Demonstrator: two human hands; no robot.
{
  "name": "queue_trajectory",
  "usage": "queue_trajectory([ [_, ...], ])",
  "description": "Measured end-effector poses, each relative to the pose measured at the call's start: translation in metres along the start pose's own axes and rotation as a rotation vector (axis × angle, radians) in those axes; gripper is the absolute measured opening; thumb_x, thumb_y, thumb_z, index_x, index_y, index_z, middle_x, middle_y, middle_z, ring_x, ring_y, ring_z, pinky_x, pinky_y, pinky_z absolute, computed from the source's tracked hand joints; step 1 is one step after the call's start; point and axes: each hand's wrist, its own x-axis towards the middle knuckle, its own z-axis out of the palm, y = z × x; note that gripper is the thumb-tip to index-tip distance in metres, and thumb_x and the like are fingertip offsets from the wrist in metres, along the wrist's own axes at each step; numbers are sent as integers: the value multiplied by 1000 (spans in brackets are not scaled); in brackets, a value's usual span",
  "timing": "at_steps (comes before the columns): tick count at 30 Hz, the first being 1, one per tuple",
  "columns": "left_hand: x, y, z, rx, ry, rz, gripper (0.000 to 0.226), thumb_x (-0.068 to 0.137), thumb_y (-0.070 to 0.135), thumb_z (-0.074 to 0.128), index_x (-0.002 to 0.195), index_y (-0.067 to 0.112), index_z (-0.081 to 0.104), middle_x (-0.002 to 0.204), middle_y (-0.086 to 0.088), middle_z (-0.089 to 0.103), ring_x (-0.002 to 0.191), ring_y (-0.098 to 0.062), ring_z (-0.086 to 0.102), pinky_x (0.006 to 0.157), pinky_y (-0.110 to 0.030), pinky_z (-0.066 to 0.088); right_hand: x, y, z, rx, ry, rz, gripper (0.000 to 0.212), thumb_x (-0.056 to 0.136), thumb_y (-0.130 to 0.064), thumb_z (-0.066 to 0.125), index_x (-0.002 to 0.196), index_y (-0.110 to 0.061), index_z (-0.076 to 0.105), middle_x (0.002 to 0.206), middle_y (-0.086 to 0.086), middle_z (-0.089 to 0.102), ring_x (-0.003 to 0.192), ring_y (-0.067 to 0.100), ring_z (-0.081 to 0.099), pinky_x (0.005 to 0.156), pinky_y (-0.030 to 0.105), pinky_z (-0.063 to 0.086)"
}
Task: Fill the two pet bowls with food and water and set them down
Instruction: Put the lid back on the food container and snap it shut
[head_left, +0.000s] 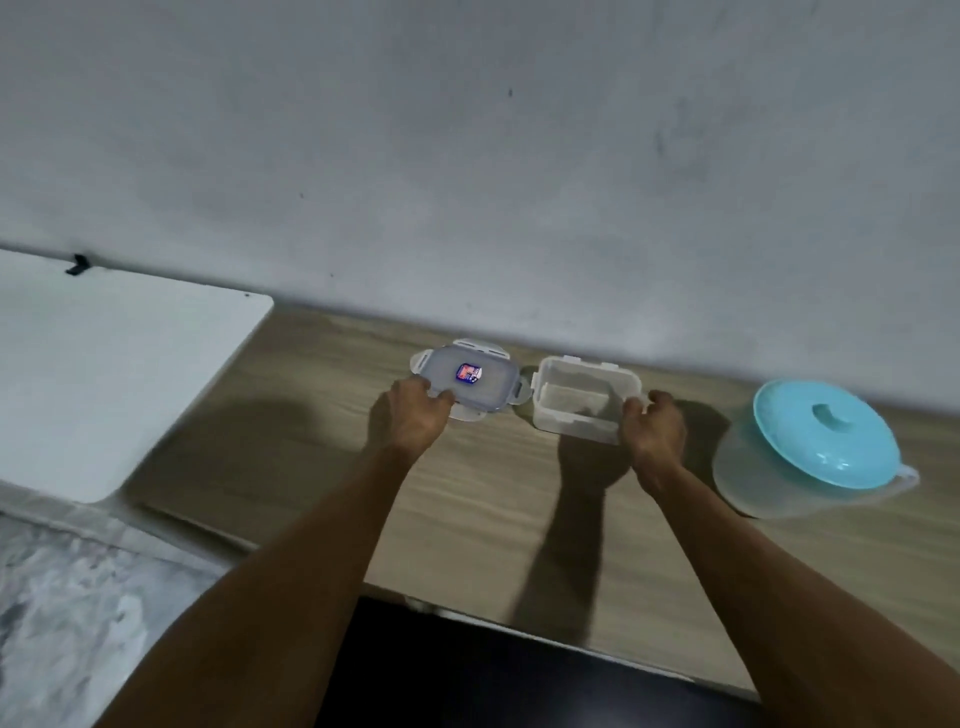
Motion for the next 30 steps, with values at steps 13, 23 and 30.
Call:
queue_trajectory([
  [13, 96, 6, 16, 356, -222, 75, 113, 48, 76, 74, 138, 19, 35, 144, -6, 41, 132, -38, 38, 101, -54, 39, 16, 24, 32, -102, 66, 42, 28, 99, -20, 48, 120, -3, 57, 116, 20, 60, 109, 36, 59, 94, 51, 51],
  [23, 117, 16, 19, 596, -309, 179, 107, 52, 76, 75, 133, 13, 45, 139, -16, 37, 131, -36, 33, 105, -51, 38, 15, 23, 32, -105, 79, 31, 27, 100, -20, 45, 119, -4, 55, 119, 19, 57, 112, 36, 56, 96, 54, 49],
  [30, 121, 20, 12, 328, -222, 113, 83, 59, 57, 82, 121, 10, 54, 126, -18, 55, 118, -35, 53, 96, -39, 49, 12, 20, 30, -130, 77, 38, 30, 101, -18, 44, 122, -1, 54, 124, 20, 54, 115, 37, 54, 96, 47, 47],
])
